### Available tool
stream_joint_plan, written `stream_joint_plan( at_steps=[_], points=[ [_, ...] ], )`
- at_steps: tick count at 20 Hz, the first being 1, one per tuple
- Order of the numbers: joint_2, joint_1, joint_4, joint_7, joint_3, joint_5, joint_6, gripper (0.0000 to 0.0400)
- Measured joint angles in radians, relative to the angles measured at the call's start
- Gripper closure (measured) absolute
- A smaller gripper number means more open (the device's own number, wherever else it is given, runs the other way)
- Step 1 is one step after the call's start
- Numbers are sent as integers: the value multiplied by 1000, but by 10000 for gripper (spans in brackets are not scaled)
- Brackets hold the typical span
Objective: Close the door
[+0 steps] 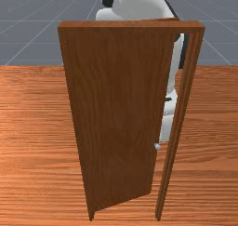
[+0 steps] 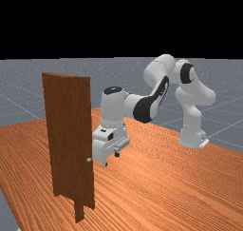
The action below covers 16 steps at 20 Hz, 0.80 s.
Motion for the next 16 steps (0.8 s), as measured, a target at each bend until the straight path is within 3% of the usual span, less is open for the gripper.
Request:
stream_joint_plan(
  at_steps=[5,7,8,13,16],
  points=[
    [34,12,55,-85,23,-19,-19,0],
    [154,19,278,-186,34,-27,-114,0],
    [174,33,309,-11,6,-5,-134,0],
    [185,35,327,8,2,-2,-143,0],
    [-3,57,-13,244,-35,27,-8,0]
  ],
)
